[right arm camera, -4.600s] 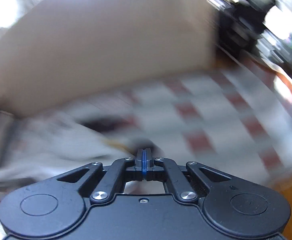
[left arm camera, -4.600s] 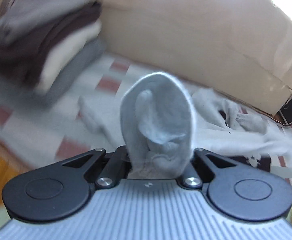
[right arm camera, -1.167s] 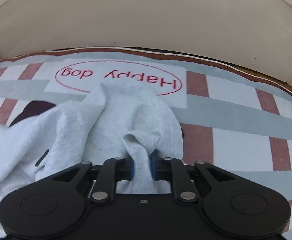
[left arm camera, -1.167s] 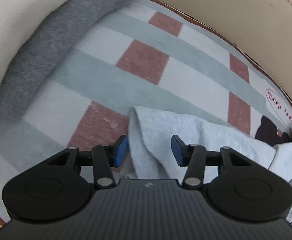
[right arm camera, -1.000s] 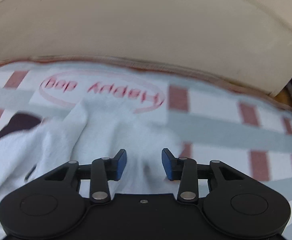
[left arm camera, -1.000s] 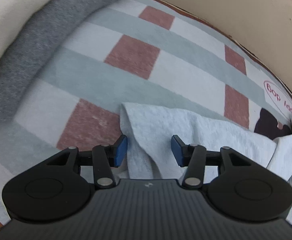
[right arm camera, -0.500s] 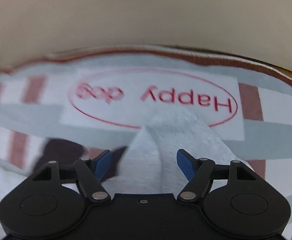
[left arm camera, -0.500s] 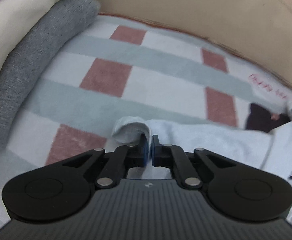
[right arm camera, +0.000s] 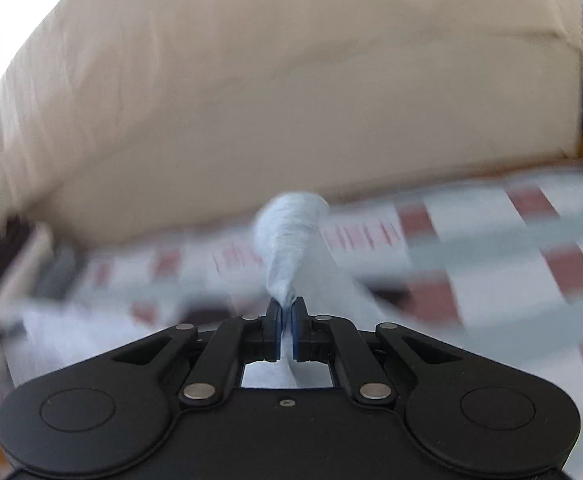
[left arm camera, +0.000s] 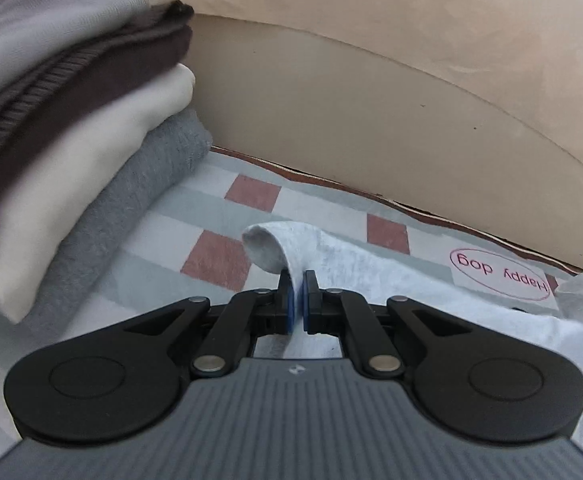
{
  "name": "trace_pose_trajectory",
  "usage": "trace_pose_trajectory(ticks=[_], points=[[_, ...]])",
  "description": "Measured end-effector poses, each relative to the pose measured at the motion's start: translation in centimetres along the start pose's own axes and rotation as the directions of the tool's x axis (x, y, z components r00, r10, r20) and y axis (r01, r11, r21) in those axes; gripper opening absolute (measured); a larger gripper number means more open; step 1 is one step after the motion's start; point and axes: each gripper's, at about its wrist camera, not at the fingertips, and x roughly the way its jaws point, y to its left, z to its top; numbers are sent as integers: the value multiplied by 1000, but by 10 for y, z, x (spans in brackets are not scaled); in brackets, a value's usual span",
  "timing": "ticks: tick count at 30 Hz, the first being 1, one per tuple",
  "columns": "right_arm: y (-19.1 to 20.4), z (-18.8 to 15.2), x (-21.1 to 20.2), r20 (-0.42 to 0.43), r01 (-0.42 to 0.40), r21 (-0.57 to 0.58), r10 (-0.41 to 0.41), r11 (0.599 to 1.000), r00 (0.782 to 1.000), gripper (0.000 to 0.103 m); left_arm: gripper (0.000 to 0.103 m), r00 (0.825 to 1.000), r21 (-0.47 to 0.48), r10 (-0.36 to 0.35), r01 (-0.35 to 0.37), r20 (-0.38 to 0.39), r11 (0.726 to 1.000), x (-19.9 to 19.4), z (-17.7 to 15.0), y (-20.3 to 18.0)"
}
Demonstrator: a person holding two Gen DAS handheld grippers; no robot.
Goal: Fold clothes
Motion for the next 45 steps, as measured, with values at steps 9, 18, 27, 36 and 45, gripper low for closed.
trace_pose_trajectory(ticks=[9,18,27,36,45], points=[[-56,-58,34,-444,310,151,-216,938,869,11,4,951,32,80,-74,-298,997,17,-51,4],[-19,-2,2,-50,146,13,-145,989,988,46,4,956,-56,-5,-12,-295,998,17,-49,18],[-26,-26,54,-196,139,-141,-165,980,967,55,9,949,-195,-64,3,-310,981,19,-49,40],[-38,-8,16,-99,65,-115,-76,991,992,2,32,962,-279,-124,53,-242,959,10,-39,60],[-56,-26,36,-121,6,1,-6,1000,993,6,32,934,-246,-90,2,-345,969,54,-47,50]])
